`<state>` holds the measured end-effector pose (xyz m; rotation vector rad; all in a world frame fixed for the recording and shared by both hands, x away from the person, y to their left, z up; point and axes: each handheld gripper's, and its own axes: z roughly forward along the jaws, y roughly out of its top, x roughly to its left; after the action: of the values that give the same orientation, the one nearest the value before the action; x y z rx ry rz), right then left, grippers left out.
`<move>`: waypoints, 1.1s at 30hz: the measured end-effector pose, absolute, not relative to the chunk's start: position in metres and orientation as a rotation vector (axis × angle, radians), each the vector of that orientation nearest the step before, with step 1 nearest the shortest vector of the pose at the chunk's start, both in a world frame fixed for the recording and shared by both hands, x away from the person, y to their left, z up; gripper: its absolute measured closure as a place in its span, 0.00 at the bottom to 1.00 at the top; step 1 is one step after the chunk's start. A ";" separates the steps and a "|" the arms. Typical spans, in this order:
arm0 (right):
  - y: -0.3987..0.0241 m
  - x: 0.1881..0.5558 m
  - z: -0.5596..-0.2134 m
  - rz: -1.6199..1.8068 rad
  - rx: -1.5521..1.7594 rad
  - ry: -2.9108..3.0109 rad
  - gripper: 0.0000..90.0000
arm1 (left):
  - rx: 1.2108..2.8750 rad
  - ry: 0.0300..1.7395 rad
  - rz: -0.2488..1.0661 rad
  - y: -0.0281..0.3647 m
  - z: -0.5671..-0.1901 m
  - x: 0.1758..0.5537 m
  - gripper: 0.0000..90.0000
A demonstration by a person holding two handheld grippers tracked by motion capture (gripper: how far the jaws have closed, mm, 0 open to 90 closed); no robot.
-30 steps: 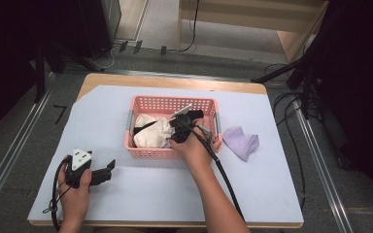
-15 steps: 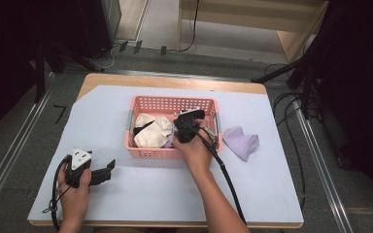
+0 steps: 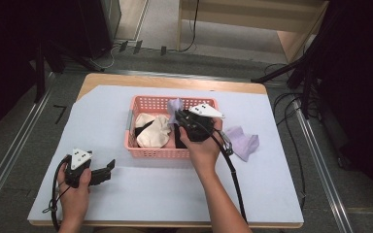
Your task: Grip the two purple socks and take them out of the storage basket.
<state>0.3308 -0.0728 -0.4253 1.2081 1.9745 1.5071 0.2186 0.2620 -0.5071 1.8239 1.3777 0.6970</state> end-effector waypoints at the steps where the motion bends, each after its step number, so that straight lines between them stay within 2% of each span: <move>1: -0.074 0.329 -0.423 1.522 1.214 1.969 0.95 | 1.823 1.378 0.698 0.262 -0.507 0.219 0.15; 5: -0.080 0.330 -0.421 1.617 1.235 2.002 0.95 | 1.821 1.378 0.694 0.262 -0.507 0.218 0.15; 11: -0.094 0.334 -0.430 1.513 1.314 1.956 0.95 | 1.816 1.378 0.694 0.263 -0.507 0.219 0.15; 18: -0.105 0.330 -0.425 1.563 1.174 1.860 0.95 | 1.818 1.376 0.700 0.263 -0.507 0.218 0.15; 30: -0.153 0.321 -0.404 1.587 1.118 1.598 0.95 | 1.744 1.370 0.704 0.267 -0.506 0.214 0.10; 33: -0.181 0.315 -0.402 1.565 1.167 1.542 0.95 | 1.728 1.375 0.702 0.268 -0.506 0.213 0.09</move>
<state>0.3150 -0.1808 -0.4018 1.1671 1.5424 1.5655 0.2131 0.2684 -0.5058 1.7279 1.3749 0.7021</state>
